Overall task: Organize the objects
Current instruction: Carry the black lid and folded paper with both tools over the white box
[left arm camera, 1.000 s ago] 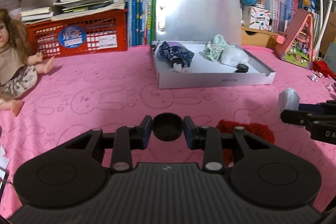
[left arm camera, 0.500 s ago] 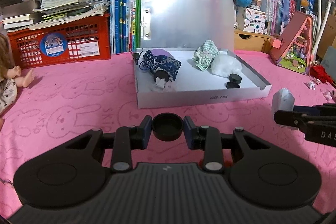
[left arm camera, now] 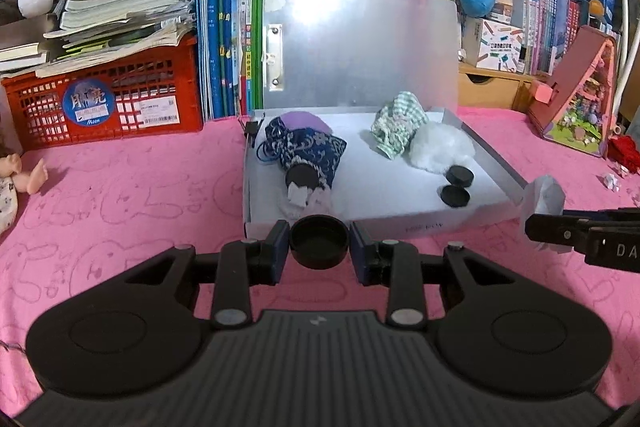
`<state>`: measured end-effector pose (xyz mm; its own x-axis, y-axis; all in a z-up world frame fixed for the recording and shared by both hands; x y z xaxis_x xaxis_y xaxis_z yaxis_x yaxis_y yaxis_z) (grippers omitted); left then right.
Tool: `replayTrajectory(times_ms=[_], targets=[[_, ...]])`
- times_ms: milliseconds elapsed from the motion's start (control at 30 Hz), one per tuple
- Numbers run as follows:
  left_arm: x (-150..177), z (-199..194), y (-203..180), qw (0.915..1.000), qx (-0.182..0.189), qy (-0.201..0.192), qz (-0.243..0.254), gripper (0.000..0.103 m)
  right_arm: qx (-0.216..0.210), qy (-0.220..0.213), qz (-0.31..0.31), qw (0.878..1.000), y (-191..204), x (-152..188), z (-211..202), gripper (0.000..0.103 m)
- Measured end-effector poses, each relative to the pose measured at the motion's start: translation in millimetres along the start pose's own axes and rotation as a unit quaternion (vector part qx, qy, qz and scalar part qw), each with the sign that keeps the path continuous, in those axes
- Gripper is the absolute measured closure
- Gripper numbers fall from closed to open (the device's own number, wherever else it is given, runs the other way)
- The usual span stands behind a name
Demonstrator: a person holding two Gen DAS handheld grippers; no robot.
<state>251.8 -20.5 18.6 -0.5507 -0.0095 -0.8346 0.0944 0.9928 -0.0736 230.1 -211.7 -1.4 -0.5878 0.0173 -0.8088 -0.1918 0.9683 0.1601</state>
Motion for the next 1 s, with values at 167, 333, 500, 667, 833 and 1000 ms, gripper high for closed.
replayTrajectory(times_ms=[167, 333, 500, 667, 833, 1000], targets=[[-10, 15, -1, 1.0000, 0.001, 0.001, -0.002, 0.065, 0.000, 0.009, 0.016, 1.000, -11, -10, 12, 0.064], [-19, 35, -5, 0.9999, 0.004, 0.013, 0.010, 0.065, 0.002, 0.019, 0.016, 1.000, -21, -22, 25, 0.064], [-27, 54, -8, 0.9997, 0.012, 0.021, -0.002, 0.065, 0.014, 0.032, 0.013, 0.999, -26, -33, 41, 0.064], [-32, 67, -15, 0.9996, 0.021, 0.016, -0.007, 0.065, 0.016, 0.041, 0.017, 0.999, -27, -41, 55, 0.064], [-36, 82, -22, 0.9997, 0.016, 0.018, -0.010, 0.065, 0.014, 0.045, 0.011, 0.999, -21, -46, 65, 0.064], [-38, 98, -25, 0.9996, 0.009, 0.025, -0.012, 0.065, 0.003, 0.047, 0.004, 0.999, -12, -50, 74, 0.063]])
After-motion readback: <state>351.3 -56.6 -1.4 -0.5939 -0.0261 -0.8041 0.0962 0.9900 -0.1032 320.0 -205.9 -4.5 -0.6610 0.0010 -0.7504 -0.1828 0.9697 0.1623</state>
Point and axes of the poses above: each gripper's, at about its wrist camera, not at the fingertips, and z roughly the way its jaws point, y to its left, x to its underside, the point moved 7 cm from there along z, roughly the way its jaws point, and after that the axes turned 3 degrees about -z, right-handed, at the moved point
